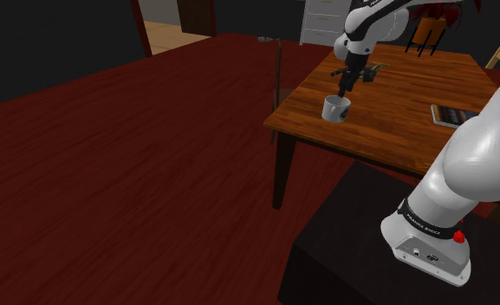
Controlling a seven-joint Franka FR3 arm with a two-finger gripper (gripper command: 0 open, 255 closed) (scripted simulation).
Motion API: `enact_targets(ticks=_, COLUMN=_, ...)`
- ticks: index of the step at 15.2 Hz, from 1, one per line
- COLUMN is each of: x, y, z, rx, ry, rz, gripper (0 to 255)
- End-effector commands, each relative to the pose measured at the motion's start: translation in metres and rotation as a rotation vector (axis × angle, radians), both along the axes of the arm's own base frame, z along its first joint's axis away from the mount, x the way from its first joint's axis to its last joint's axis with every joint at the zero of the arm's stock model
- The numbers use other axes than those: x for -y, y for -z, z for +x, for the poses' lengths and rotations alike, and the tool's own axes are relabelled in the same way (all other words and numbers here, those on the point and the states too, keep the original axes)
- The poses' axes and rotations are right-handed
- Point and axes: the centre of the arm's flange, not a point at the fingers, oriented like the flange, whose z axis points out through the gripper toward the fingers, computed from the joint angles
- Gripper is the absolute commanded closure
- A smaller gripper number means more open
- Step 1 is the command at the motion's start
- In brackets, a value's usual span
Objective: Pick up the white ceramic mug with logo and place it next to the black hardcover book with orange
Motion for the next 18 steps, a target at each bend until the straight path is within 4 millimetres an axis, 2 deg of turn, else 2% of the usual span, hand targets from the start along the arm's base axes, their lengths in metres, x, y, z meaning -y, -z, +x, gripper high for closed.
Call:
enact_targets(ticks=1, x=0.020, y=0.015, z=0.009, rx=0.001, ry=-0.012, rz=-0.001, gripper=0)
enact_targets(ticks=9, x=0.021, y=0.057, z=0.012, rx=0.001, ry=-0.013, rz=0.000, gripper=0)
enact_targets(ticks=17, x=0.021, y=0.057, z=0.012, rx=0.001, ry=-0.013, rz=0.000, gripper=0)
enact_targets(ticks=18, x=0.021, y=0.057, z=0.012, rx=0.001, ry=-0.013, rz=0.000, gripper=255)
